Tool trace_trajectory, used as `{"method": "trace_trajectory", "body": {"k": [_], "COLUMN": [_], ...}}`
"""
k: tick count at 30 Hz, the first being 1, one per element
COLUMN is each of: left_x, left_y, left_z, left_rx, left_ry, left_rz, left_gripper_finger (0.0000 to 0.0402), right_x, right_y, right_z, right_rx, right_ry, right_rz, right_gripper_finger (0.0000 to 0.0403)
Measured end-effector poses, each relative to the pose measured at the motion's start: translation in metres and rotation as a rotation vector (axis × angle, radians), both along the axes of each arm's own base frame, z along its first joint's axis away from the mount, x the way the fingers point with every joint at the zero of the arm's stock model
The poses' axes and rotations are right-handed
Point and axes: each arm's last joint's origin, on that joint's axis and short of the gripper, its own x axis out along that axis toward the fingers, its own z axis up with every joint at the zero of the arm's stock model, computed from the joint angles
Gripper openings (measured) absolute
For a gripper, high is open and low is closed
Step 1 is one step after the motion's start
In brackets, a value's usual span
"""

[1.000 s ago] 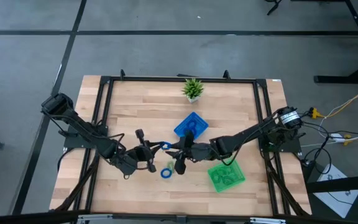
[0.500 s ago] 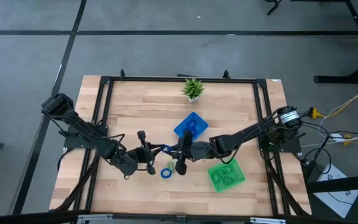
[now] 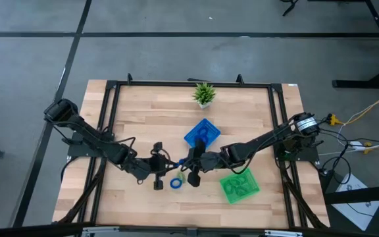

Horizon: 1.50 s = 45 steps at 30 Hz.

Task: Sort spring keychains
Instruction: Put the blue spring keychain into the blue bin

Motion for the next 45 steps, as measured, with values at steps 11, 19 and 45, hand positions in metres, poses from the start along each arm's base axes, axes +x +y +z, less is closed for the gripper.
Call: {"method": "trace_trajectory", "body": {"k": [11, 19, 45], "left_x": [0.004, 0.004, 0.003], "left_y": [0.011, 0.011, 0.006], "left_z": [-0.005, -0.006, -0.007], "left_rx": [-0.24, -0.317, -0.393], "left_ry": [0.036, 0.055, 0.129], "left_rz": [0.084, 0.074, -0.072], "left_gripper_finger": [0.0144, 0.0198, 0.0198], "right_x": [-0.006, -0.016, -0.047], "right_y": [0.006, 0.016, 0.0], "right_z": [-0.008, -0.016, 0.036], "right_rx": [0.0, -0.043, -0.11], "right_ry": [0.093, 0.181, 0.135], "right_rz": [0.056, 0.035, -0.132], "right_gripper_finger": [0.0016, 0.0016, 0.0016]}}
